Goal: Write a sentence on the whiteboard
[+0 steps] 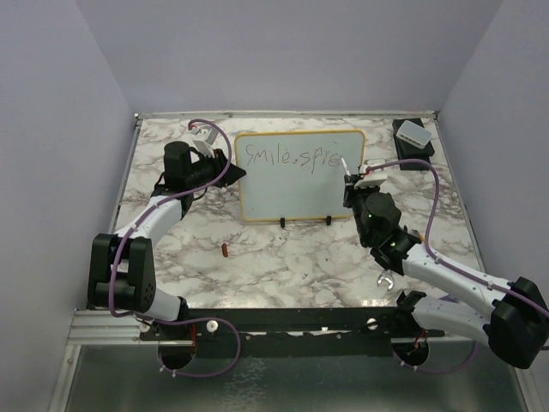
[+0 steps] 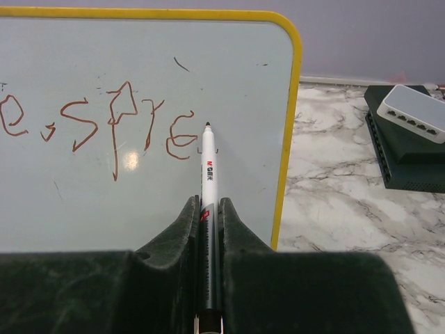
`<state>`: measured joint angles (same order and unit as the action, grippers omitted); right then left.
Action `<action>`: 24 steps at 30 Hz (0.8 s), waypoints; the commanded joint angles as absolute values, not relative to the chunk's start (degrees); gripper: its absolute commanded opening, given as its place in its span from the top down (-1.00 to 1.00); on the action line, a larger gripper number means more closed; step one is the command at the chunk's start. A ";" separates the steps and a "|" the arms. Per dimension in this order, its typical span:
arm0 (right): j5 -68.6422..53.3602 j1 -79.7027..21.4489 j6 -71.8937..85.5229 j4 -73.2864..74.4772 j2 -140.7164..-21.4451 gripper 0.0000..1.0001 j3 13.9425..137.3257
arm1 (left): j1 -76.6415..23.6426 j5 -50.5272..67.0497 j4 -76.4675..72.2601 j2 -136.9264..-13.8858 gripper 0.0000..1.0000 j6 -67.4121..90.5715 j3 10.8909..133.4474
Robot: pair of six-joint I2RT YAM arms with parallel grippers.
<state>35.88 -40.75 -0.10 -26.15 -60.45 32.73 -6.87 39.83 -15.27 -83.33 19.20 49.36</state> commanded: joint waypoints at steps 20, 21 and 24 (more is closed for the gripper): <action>38.28 -40.40 4.41 -23.70 -61.62 0.98 32.57 | -7.02 39.64 -15.86 -82.70 0.51 18.77 49.93; 38.32 -40.40 4.58 -23.55 -61.56 0.98 32.40 | -7.00 39.64 -15.84 -82.66 0.51 18.74 49.97; 38.39 -40.39 5.19 -22.87 -61.27 0.98 32.18 | -7.03 39.64 -15.85 -82.65 0.51 18.73 49.92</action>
